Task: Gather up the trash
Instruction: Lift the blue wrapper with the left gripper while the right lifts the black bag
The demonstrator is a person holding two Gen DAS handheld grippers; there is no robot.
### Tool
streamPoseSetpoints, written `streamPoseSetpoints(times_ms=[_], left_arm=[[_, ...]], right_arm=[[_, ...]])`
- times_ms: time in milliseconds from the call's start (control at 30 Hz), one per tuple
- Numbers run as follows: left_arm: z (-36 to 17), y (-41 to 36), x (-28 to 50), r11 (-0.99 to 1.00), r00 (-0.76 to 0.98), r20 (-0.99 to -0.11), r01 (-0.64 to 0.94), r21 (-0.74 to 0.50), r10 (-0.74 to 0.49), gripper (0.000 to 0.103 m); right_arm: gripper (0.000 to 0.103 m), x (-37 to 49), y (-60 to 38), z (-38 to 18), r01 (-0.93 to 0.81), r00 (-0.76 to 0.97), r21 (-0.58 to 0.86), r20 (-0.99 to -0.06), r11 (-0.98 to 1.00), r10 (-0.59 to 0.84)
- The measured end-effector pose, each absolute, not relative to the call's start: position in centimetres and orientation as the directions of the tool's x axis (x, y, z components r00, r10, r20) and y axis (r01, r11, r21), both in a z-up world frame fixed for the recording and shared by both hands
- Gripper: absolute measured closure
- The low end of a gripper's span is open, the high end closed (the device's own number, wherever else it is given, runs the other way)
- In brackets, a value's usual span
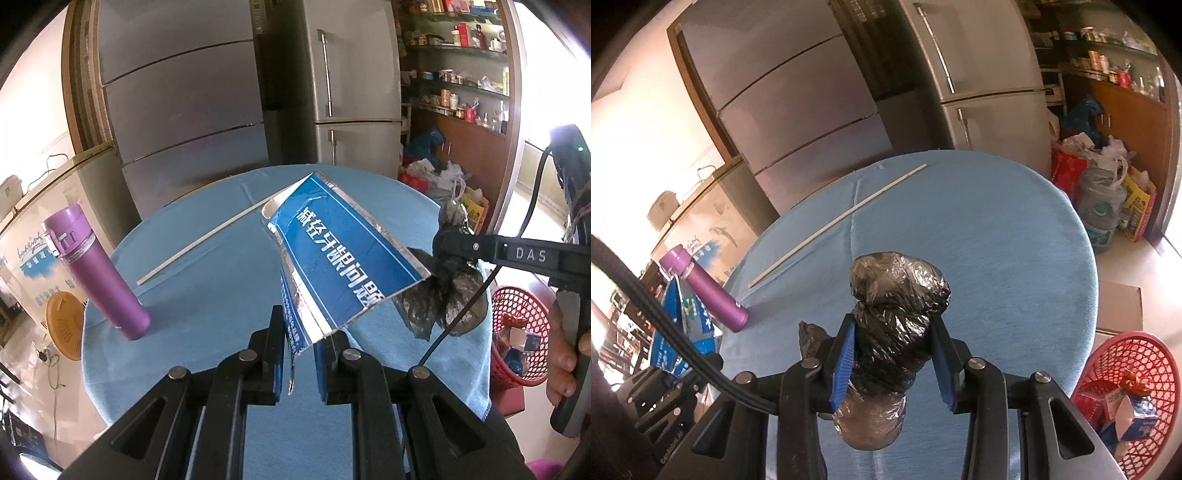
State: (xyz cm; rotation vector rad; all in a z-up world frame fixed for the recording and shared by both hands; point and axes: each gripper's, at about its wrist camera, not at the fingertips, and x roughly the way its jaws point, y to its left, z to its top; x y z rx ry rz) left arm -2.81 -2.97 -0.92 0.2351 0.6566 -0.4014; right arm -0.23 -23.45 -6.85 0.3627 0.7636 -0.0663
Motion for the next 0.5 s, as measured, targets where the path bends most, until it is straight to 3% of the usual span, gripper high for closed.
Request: streamPoseSetpoints(times_ms=[500], left_arm=[[-1.9,-5.1,-3.2,0.885,0.696,-0.660,0.455,0.100,-0.283,0.088]], right_arm=[[0.062,-2.4,-25.6,-6.5,0.236,0.748,0.323,-0.662,0.916,0.041]])
